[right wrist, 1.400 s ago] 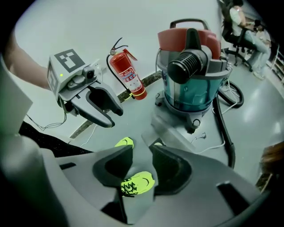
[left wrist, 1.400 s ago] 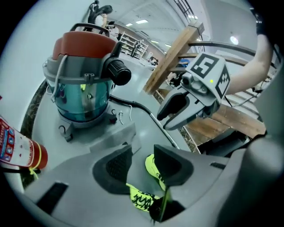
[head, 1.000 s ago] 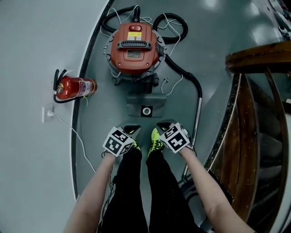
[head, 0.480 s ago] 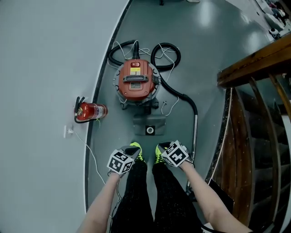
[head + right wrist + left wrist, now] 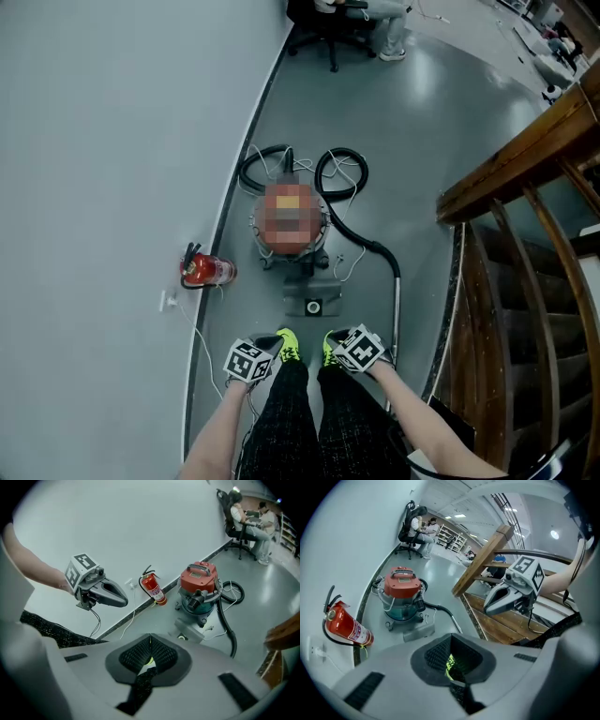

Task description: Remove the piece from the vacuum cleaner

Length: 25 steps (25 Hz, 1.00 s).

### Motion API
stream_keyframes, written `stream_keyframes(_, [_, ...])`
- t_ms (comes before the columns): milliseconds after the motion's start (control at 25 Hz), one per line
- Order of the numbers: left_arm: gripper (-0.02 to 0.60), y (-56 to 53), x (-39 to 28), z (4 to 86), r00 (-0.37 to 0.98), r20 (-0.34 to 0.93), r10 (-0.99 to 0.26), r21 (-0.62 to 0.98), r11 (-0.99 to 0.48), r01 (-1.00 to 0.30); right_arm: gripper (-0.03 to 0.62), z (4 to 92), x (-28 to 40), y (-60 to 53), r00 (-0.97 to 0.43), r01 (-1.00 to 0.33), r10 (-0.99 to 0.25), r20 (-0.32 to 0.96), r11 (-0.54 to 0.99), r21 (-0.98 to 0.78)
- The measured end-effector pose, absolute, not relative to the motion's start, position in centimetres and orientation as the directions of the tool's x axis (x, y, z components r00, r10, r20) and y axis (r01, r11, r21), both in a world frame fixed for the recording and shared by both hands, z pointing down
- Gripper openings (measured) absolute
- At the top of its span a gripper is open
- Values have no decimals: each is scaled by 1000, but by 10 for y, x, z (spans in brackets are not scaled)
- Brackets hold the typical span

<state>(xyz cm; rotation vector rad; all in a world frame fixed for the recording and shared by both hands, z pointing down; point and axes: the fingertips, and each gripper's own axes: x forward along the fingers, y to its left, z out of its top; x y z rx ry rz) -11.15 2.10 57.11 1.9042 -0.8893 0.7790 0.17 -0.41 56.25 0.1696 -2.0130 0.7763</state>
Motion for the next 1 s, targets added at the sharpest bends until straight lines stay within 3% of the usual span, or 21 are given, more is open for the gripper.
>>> stream_keyframes(480, [11,15,-129,505,513,756,-407,453,-241,-859,15,503,6,-4,-599,-420,156,785,773,-475])
stream_keyframes(1000, [11,9,-114,462,506,735,-452,460,-217,-861,16,462,15,-9,-643,-396,172,747,760,-516])
